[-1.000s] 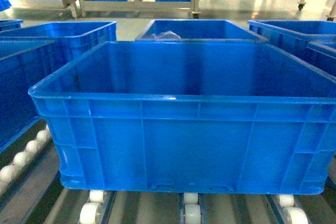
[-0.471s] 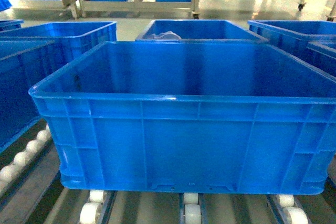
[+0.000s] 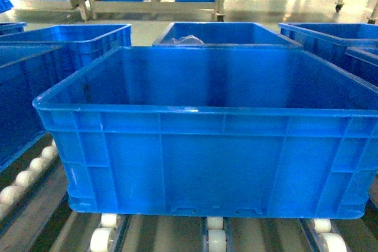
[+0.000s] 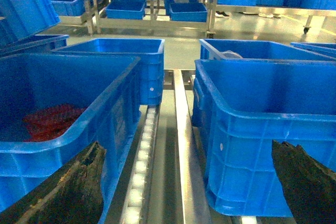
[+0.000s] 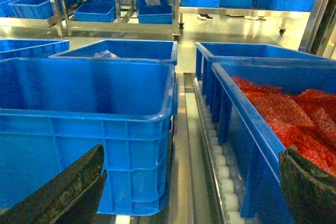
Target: Place box next to blue box on left shelf
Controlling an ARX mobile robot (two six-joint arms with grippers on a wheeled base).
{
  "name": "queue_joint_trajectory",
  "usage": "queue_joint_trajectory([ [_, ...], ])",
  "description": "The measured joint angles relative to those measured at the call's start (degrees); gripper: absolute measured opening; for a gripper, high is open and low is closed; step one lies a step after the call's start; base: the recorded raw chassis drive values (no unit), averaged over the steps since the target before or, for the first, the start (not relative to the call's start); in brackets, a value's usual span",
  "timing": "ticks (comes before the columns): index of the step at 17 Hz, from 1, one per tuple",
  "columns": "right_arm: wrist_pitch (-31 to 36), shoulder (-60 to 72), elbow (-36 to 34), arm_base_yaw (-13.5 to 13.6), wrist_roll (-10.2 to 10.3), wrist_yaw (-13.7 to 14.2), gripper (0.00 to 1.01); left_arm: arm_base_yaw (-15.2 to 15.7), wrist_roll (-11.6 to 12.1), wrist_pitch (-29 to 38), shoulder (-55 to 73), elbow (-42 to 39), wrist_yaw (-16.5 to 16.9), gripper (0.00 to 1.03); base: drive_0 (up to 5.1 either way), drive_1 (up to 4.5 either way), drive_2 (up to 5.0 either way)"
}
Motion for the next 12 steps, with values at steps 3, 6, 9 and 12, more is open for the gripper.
queue_joint_trajectory([
  [3, 0.0, 0.0, 0.0, 0.0, 0.0, 0.0, 0.98, 0.0, 0.0, 0.0, 0.0, 0.0, 0.0, 0.98, 0.0, 0.0, 0.0],
  [6, 0.0, 0.0, 0.0, 0.0, 0.0, -0.02, 0.98, 0.0, 0.0, 0.0, 0.0, 0.02, 0.0, 0.98, 0.0, 0.0, 0.0],
  [9, 0.0, 0.0, 0.0, 0.0, 0.0, 0.0, 0.98, 0.0, 0.0, 0.0, 0.0, 0.0, 0.0, 0.98, 0.0, 0.0, 0.0],
  [12, 0.0, 0.0, 0.0, 0.0, 0.0, -0.02, 0.98, 0.0, 0.0, 0.0, 0.0, 0.0, 0.0, 0.98, 0.0, 0.0, 0.0],
])
